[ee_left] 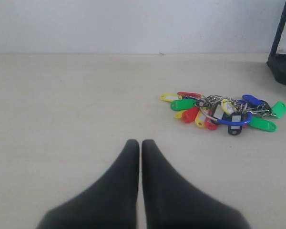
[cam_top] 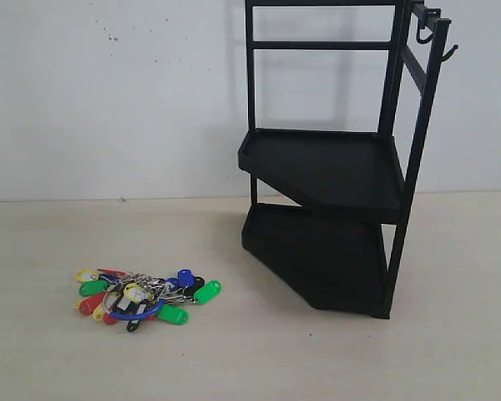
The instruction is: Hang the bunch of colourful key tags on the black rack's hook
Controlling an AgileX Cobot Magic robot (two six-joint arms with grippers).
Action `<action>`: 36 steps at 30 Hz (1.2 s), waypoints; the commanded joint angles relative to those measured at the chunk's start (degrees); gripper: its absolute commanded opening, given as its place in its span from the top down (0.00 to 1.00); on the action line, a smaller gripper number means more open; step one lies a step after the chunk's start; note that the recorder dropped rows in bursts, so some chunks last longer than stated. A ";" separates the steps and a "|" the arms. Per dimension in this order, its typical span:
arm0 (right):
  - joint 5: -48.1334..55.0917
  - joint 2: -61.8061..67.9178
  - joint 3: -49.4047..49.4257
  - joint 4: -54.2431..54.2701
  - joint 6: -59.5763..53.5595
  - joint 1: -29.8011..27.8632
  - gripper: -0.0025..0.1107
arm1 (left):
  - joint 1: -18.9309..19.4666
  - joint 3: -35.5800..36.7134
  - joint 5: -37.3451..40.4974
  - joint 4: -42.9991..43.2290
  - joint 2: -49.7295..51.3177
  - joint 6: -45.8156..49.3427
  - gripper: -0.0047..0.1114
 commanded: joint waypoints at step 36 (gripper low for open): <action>-16.61 -0.29 -0.03 -0.30 0.00 0.11 0.98 | 0.21 -0.08 -0.87 -0.52 -0.12 -0.60 0.92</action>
